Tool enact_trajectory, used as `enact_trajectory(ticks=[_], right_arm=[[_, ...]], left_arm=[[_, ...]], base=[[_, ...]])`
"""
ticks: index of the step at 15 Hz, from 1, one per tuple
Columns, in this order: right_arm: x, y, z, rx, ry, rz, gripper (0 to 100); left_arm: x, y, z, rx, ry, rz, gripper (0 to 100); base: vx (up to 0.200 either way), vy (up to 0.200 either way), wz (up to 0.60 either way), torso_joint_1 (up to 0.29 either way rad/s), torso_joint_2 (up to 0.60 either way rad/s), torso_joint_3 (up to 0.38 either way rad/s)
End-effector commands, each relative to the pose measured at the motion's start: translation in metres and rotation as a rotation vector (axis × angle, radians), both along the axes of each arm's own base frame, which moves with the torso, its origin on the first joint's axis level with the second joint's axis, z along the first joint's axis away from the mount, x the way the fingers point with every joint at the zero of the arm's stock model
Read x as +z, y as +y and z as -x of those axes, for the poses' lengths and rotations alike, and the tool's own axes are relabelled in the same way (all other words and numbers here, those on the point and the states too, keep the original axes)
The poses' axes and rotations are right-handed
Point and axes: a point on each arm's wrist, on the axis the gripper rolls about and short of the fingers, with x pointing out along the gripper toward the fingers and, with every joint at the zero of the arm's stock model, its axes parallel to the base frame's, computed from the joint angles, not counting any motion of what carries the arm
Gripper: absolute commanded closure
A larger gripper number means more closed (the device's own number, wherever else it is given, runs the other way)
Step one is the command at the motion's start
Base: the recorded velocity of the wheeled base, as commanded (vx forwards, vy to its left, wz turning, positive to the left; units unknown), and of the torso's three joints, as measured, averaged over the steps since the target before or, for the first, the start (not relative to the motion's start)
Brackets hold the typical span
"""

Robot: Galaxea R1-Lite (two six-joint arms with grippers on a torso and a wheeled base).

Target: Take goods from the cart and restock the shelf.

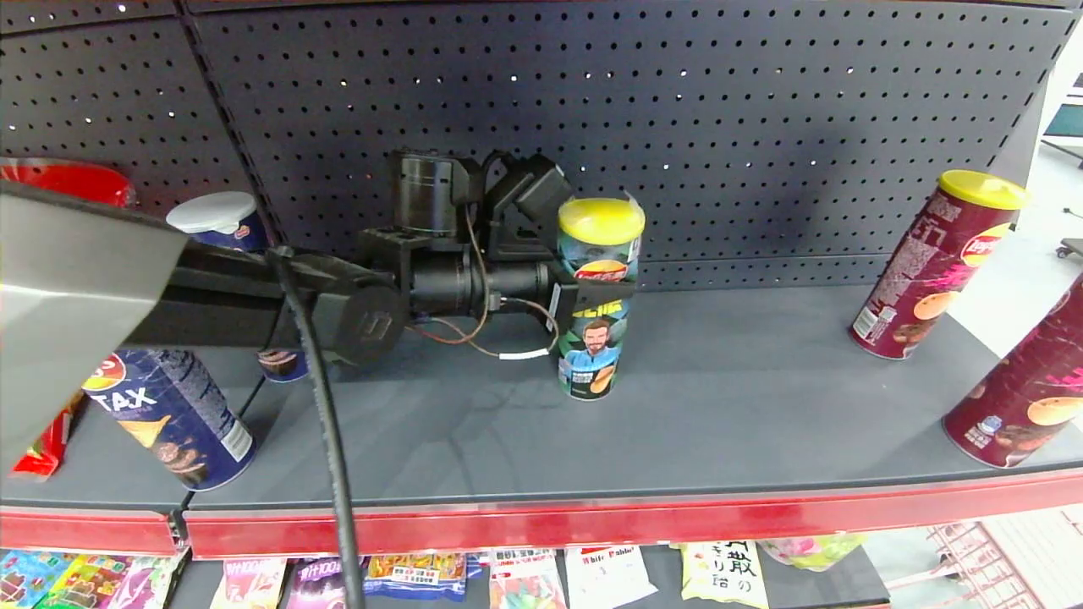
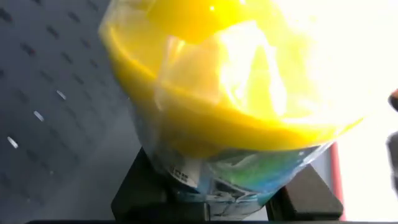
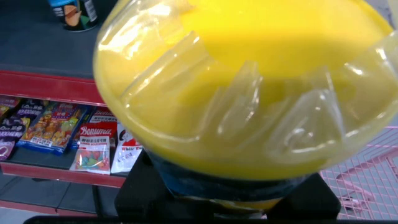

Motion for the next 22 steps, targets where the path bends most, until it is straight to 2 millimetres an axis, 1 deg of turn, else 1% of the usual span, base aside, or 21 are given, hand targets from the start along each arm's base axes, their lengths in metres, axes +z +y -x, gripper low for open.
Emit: enact_trajectory(ticks=[1, 2, 3, 4, 5, 8, 11, 15, 18, 22], right_arm=[[0.000, 0.000, 0.000, 0.000, 0.003, 0.000, 100], [0.000, 0.000, 0.000, 0.002, 0.003, 0.000, 100], [0.000, 0.000, 0.000, 0.002, 0.003, 0.000, 100], [0.000, 0.000, 0.000, 0.002, 0.001, 0.000, 100], [0.000, 0.000, 0.000, 0.000, 0.000, 0.000, 100], [0.000, 0.000, 0.000, 0.000, 0.000, 0.000, 100], [-0.001, 0.000, 0.000, 0.002, 0.000, 0.000, 100], [0.000, 0.000, 0.000, 0.000, -0.004, 0.000, 100], [0.000, 0.000, 0.000, 0.002, -0.004, 0.000, 100], [0.000, 0.000, 0.000, 0.002, 0.001, 0.000, 100]], left_arm=[[0.019, 0.013, 0.030, -0.011, -0.017, 0.016, 100], [0.014, 0.012, 0.046, -0.028, -0.001, 0.006, 100], [0.008, 0.011, 0.053, -0.040, 0.004, 0.002, 100], [0.006, 0.010, 0.057, -0.046, 0.004, 0.002, 100], [-0.002, 0.009, 0.064, -0.046, -0.004, 0.007, 100], [0.001, 0.005, 0.082, -0.033, 0.042, 0.040, 100], [0.003, 0.008, 0.085, -0.030, 0.039, 0.042, 100], [-0.004, 0.017, 0.092, -0.026, 0.050, 0.017, 100], [-0.010, 0.025, 0.086, -0.015, 0.019, -0.013, 100], [-0.009, 0.026, 0.085, -0.024, 0.012, -0.011, 100]], base=[[0.000, 0.000, 0.00, 0.000, 0.00, 0.000], [0.000, 0.000, 0.00, 0.000, 0.00, 0.000], [0.000, 0.000, 0.00, 0.000, 0.00, 0.000], [0.000, 0.000, 0.00, 0.000, 0.00, 0.000], [0.000, 0.000, 0.00, 0.000, 0.00, 0.000], [0.000, 0.000, 0.00, 0.000, 0.00, 0.000], [0.000, 0.000, 0.00, 0.000, 0.00, 0.000], [0.000, 0.000, 0.00, 0.000, 0.00, 0.000], [0.000, 0.000, 0.00, 0.000, 0.00, 0.000], [0.000, 0.000, 0.00, 0.000, 0.00, 0.000]])
